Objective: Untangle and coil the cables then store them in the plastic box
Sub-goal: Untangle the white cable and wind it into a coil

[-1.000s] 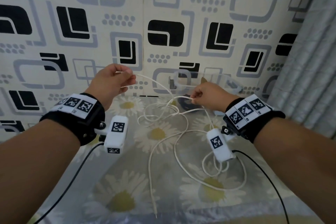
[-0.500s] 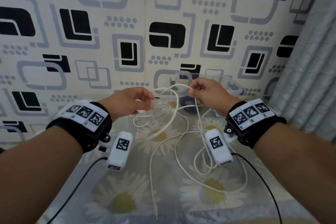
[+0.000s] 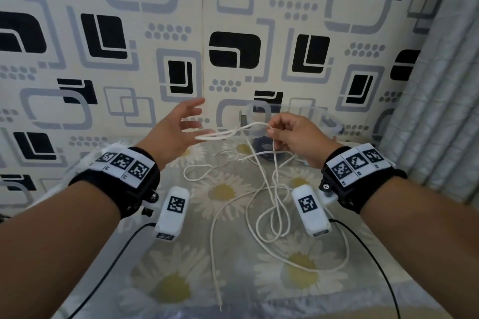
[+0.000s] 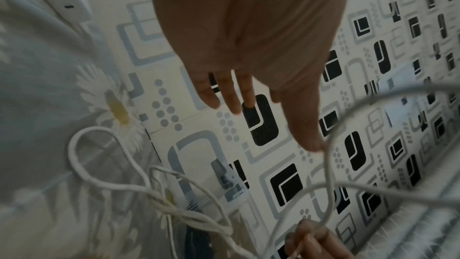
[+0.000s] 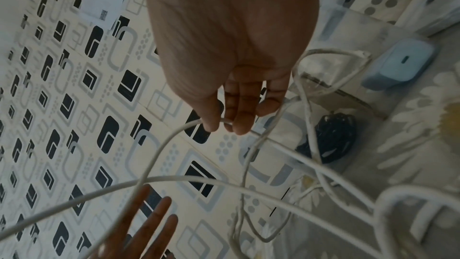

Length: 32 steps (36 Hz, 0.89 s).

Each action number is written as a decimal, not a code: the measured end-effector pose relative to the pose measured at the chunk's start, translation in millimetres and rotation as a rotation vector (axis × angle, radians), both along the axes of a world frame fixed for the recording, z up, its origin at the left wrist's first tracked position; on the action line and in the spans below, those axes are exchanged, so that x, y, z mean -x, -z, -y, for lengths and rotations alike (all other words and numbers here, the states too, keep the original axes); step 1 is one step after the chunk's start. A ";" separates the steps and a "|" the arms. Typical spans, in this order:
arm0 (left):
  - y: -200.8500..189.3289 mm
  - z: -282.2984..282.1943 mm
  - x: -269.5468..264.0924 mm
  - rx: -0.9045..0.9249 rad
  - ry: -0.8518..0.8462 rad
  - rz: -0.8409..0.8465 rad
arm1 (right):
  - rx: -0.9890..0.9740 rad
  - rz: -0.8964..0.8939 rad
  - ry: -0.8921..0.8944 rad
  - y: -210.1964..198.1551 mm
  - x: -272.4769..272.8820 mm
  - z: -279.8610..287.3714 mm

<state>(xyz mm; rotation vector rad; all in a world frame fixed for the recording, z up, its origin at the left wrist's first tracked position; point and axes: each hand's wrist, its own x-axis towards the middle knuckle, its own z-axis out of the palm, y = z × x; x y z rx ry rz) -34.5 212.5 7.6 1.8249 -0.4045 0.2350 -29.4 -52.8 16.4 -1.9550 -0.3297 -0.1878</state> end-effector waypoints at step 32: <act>-38.0 20.2 26.7 -0.008 -0.039 0.172 | 0.112 0.087 0.159 -1.6 0.2 8.7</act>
